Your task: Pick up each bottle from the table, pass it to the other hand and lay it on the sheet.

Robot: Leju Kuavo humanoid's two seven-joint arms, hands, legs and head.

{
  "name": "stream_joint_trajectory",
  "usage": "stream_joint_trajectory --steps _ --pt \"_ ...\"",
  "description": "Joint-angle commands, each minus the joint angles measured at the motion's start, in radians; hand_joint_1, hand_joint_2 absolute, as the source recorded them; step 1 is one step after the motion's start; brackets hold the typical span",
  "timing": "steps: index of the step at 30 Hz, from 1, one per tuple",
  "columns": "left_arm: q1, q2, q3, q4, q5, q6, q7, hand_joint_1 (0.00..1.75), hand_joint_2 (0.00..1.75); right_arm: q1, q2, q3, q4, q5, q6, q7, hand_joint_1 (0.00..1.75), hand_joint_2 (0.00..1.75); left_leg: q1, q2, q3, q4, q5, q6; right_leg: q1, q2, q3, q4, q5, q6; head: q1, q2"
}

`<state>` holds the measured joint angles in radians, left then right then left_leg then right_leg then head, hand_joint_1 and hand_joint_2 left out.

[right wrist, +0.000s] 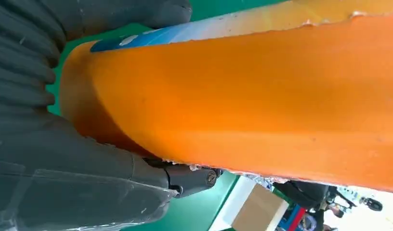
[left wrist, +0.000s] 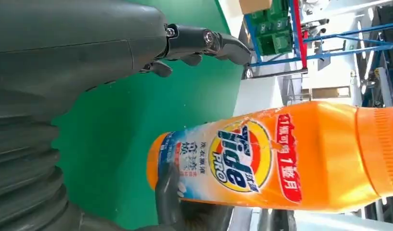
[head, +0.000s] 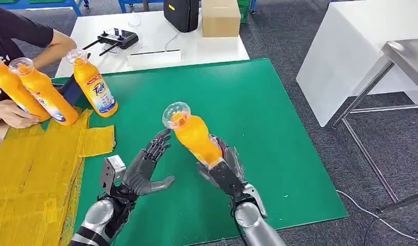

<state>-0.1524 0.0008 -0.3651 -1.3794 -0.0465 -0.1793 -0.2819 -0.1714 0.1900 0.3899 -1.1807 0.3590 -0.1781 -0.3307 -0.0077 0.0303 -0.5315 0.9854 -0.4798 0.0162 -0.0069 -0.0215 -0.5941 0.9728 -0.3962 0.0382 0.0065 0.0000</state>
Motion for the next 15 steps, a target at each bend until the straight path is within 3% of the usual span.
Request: stream_joint_trajectory --steps 1,15 --pt "-0.061 -0.009 -0.021 0.082 0.028 0.005 0.005 0.00 1.75 -0.075 0.002 0.131 0.162 0.007 0.042 0.010 1.75 1.75 0.002 -0.002 0.002 0.000 0.000 -0.002 0.001 0.002 0.003 -0.001 0.000 -0.001 0.000 0.000" --pt "-0.112 -0.031 -0.046 0.124 -0.006 0.041 0.000 0.00 1.75 -0.149 0.029 0.311 0.226 0.110 0.050 0.052 1.75 1.75 0.004 -0.004 0.003 0.002 -0.002 -0.003 0.004 0.003 0.004 0.000 -0.001 -0.001 0.000 0.000"
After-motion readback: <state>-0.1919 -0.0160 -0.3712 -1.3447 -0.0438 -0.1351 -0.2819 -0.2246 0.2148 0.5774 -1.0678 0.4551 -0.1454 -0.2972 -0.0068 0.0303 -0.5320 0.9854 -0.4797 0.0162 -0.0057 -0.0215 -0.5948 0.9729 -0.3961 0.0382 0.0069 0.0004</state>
